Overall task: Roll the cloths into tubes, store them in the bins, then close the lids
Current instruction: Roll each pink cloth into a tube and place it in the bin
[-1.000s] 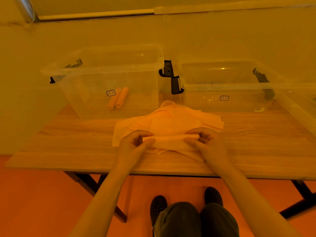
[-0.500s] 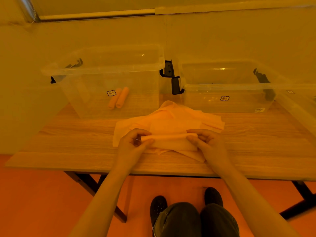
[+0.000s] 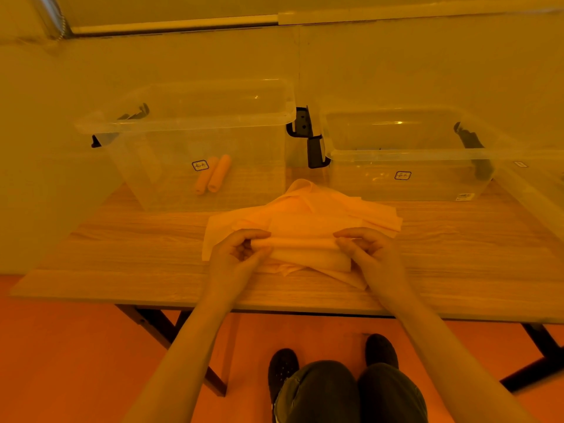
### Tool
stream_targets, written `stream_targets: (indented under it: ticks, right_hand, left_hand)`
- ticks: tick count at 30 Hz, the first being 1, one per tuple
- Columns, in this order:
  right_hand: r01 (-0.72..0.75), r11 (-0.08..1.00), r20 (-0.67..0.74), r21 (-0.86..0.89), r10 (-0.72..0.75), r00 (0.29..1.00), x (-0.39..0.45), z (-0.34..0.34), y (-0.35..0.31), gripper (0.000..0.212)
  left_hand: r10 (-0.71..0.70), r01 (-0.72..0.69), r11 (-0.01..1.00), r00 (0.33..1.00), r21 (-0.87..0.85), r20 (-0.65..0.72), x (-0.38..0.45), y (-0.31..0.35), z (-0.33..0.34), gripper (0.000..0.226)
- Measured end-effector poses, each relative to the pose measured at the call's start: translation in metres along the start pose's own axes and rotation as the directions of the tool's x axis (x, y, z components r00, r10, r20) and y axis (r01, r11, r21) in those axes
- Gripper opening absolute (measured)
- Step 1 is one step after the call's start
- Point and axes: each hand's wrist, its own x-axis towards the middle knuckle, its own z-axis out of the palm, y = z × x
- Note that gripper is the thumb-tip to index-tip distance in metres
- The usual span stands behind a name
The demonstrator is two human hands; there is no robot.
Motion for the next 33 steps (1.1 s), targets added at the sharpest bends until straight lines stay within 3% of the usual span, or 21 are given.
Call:
stream_targets:
  ticks: [5, 14, 22, 33]
  right_hand:
    - [-0.032, 0.999, -0.001, -0.032, 0.032, 1.0, 0.0004, -0.0009, 0.0008, 0.026]
    - [0.031, 0.998, -0.027, 0.053, -0.029, 0.999, 0.0003, -0.003, -0.0003, 0.022]
    - [0.002, 0.999, -0.039, 0.036, 0.0, 0.999, -0.0002, -0.0015, 0.0009, 0.02]
    - [0.0, 1.0, -0.036, 0.019, 0.001, 0.999, -0.0001, -0.0014, 0.0001, 0.025]
  left_hand:
    - [-0.039, 0.039, 0.999, 0.999, -0.006, -0.005, -0.0013, 0.0027, 0.0031, 0.023]
    - [-0.077, 0.078, 0.997, 0.997, -0.022, 0.005, -0.0029, 0.0054, 0.0055, 0.021]
    - [-0.041, 0.042, 0.998, 0.999, -0.039, 0.012, -0.0018, 0.0066, 0.001, 0.03]
    - [-0.048, 0.048, 0.999, 0.997, -0.016, -0.052, -0.0002, 0.0023, 0.0033, 0.018]
